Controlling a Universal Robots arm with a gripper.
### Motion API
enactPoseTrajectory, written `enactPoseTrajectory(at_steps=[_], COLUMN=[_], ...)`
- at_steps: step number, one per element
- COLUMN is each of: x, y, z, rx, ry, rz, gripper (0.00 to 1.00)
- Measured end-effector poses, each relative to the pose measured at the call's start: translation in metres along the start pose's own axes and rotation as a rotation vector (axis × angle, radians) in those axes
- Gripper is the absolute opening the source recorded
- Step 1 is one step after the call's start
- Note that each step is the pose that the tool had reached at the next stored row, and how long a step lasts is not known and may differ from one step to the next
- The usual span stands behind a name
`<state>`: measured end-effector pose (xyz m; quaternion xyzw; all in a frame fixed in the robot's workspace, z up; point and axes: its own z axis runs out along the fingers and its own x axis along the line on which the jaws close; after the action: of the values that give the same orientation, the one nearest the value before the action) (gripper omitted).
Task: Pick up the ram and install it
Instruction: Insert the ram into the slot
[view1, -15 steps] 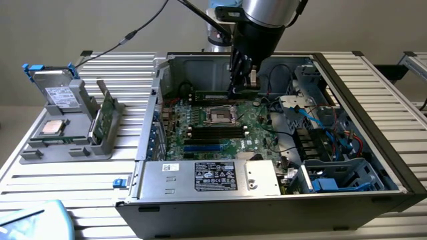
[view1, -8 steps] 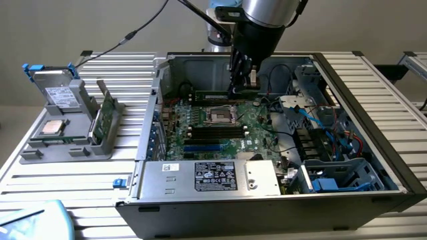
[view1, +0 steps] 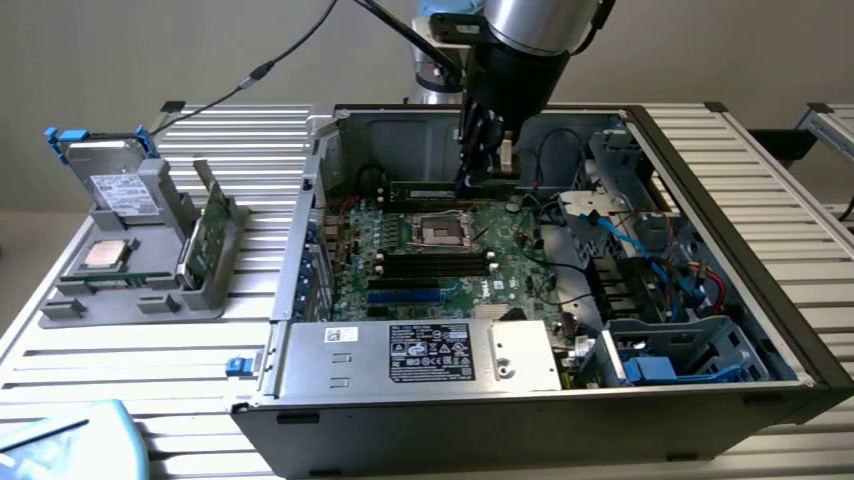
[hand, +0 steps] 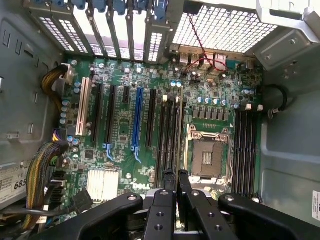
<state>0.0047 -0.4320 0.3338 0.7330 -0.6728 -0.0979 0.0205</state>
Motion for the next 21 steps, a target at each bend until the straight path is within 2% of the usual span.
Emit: enactPoseTrajectory(at_steps=[8,13,16,21], x=[-0.011,-0.010,-0.010,-0.013], y=[-0.0030,-0.0040,-0.0049,-0.0051], z=[0.0156,0.0218,0.0272,0.0367], rx=[-0.0002,-0.0025,-0.0030,-0.0030], ry=[0.0003,0.0132,0.0154,0.0156], rz=[-0.001,-0.011,-0.014,-0.015], gripper=[0.14,0.14,0.14,0.14])
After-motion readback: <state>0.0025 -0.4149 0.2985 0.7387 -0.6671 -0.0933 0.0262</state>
